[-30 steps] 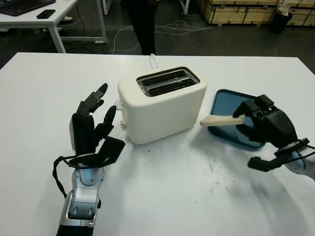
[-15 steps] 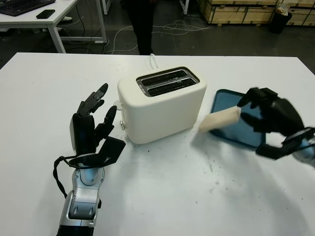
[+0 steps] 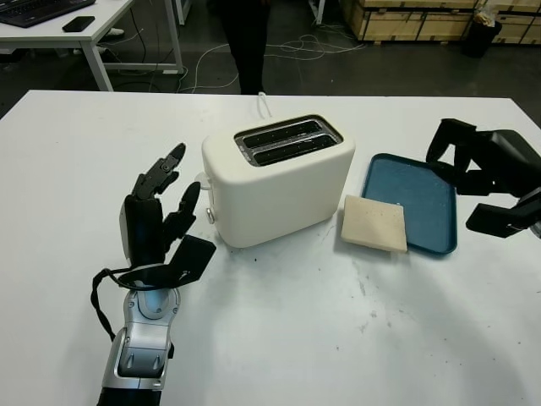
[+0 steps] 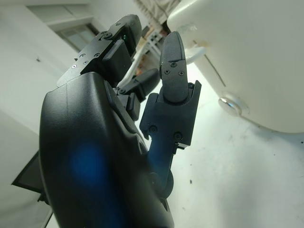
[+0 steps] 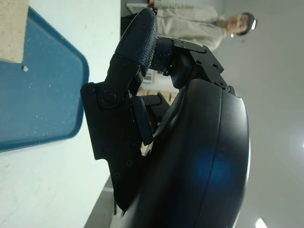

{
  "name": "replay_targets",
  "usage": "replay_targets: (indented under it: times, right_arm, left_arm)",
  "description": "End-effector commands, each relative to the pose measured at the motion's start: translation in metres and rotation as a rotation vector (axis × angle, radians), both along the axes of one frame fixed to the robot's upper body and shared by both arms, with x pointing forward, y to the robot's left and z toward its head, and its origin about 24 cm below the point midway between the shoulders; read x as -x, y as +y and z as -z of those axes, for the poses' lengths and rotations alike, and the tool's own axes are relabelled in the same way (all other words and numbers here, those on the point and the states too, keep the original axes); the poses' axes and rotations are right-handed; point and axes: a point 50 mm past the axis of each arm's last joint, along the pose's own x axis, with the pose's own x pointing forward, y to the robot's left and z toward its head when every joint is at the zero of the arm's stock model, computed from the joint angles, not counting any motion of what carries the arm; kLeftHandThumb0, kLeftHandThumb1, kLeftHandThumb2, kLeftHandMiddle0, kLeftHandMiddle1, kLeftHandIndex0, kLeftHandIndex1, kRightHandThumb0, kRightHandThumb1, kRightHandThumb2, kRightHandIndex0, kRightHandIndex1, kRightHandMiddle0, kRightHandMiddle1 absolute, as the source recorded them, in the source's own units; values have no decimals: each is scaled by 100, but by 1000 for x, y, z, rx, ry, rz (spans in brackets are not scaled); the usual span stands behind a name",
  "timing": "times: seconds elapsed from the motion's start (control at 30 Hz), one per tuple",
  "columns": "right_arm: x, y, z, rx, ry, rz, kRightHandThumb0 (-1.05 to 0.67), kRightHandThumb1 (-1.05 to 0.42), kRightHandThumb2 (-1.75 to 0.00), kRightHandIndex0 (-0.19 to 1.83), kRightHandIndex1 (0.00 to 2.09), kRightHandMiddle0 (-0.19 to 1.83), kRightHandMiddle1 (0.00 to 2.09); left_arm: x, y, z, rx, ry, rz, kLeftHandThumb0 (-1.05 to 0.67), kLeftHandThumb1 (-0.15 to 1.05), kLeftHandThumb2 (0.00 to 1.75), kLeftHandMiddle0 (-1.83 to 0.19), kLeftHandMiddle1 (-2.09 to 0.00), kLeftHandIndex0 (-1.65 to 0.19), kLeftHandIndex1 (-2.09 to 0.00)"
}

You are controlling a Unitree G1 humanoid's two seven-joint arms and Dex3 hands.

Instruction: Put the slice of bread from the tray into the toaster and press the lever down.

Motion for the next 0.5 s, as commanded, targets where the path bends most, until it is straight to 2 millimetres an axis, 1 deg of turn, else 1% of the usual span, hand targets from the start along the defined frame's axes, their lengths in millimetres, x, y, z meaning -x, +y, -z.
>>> replay_targets:
  times: [0.0,0.1,0.2,0.27,0.33,0.37,0.43,0.47]
  right_arm:
    - [1,3,7,6,11,-12,-75,-92,-76,65,175,27,175]
    - [4,4,12,15,32,-25,-77,-92,-78,65,175,26,175]
    - [8,6,16,69,30,-49,-79,-92,-84,64,175,22,175]
    - [10,8,19,80,30,-69,-79,-92,-85,47,175,14,175]
    - [13,10,20,74,15,-92,-78,-92,-82,25,175,6,172]
    - [14,11,20,60,2,-105,-77,-92,-77,18,175,7,160]
    - [16,14,20,52,-43,-125,-74,-92,-66,8,175,18,128]
    - [17,15,21,68,-62,-129,-73,-92,-65,5,174,19,122]
  left_arm:
    - [0,0,-2,2,-5,6,-37,92,37,-31,-94,-63,0]
    - [0,0,-2,2,-1,2,-37,92,36,-31,-94,-62,0]
    - [0,1,-2,-17,-2,-6,-38,92,36,-32,-94,-63,-1]
    - [0,1,-2,-20,-5,-7,-38,92,36,-33,-93,-64,-1]
    - [0,0,-2,-17,-4,-5,-37,92,35,-33,-93,-64,-1]
    - [0,0,-1,-18,-4,-4,-38,92,36,-33,-93,-63,-1]
    - [0,0,-1,-13,-6,0,-37,92,36,-33,-93,-63,-1]
    - [0,0,-1,-14,-8,-2,-37,92,36,-33,-93,-63,-1]
